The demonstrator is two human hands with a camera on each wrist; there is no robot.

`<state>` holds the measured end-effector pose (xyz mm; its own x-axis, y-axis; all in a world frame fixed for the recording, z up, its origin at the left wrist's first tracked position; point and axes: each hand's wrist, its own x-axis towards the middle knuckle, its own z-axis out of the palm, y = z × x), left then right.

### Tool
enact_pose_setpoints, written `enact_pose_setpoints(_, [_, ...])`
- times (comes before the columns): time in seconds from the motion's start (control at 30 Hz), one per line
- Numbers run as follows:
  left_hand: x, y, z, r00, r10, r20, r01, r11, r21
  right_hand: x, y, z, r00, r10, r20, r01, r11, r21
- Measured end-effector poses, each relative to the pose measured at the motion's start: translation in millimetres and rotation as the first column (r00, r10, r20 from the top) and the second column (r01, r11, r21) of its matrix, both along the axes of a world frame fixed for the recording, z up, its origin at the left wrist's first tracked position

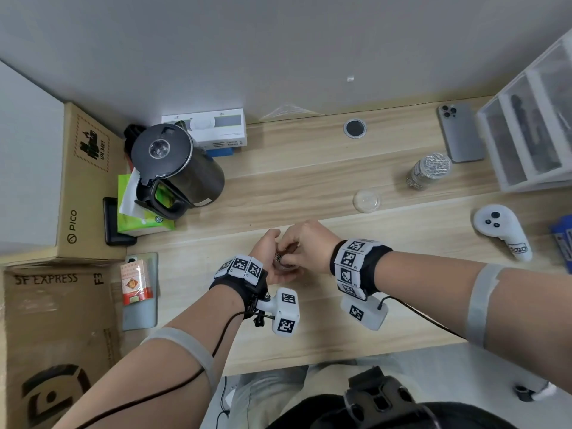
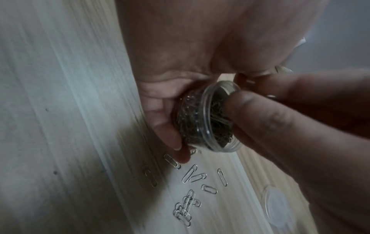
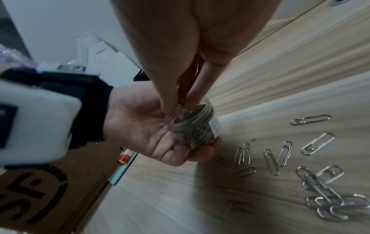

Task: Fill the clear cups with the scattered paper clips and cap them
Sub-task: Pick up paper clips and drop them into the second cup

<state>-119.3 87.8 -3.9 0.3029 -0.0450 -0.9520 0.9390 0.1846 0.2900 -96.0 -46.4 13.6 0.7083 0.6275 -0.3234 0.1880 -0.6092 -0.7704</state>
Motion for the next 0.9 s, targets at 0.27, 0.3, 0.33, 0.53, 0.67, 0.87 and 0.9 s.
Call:
enact_pose_setpoints(0.27, [4.1, -6.5, -0.2, 0.998, -0.033, 0.045, 0.032, 0.999, 0.014, 13.8, -29.8, 0.9, 0.990, -0.116, 0.079, 0.114, 0.993, 0.035])
enact_pose_setpoints(0.3, [3.9, -6.0, 0.6, 0.999, -0.021, 0.044, 0.020, 0.999, 0.025, 20.3, -37.7, -2.3, 0.987, -0.126, 0.100, 0.128, 0.992, -0.011])
enact_pose_setpoints(0.33, [3.4, -5.4, 1.1, 0.999, -0.011, 0.047, 0.009, 0.999, 0.040, 26.3, -46.1, -6.1, 0.988, -0.105, 0.117, 0.116, 0.989, -0.089])
enact_pose_setpoints(0.53, [-0.3, -0.2, 5.8, 0.995, 0.073, 0.063, -0.080, 0.991, 0.108, 27.6, -94.5, -40.5, 0.996, 0.086, 0.032, -0.061, 0.881, -0.469])
enact_pose_setpoints(0.67, [-7.6, -0.7, 6.7, 0.990, 0.130, 0.044, -0.135, 0.981, 0.136, 13.7, -102.7, -53.1, 0.982, 0.189, 0.002, -0.173, 0.903, -0.394])
enact_pose_setpoints(0.87, [-20.1, -7.6, 5.7, 0.978, 0.208, 0.031, -0.211, 0.967, 0.141, 2.5, -85.8, -61.9, 0.977, 0.214, -0.004, -0.202, 0.918, -0.340])
enact_pose_setpoints(0.9, [-22.0, -7.7, 5.9, 0.975, 0.221, 0.036, -0.224, 0.964, 0.143, 1.9, -83.2, -63.2, 0.977, 0.212, -0.003, -0.201, 0.919, -0.340])
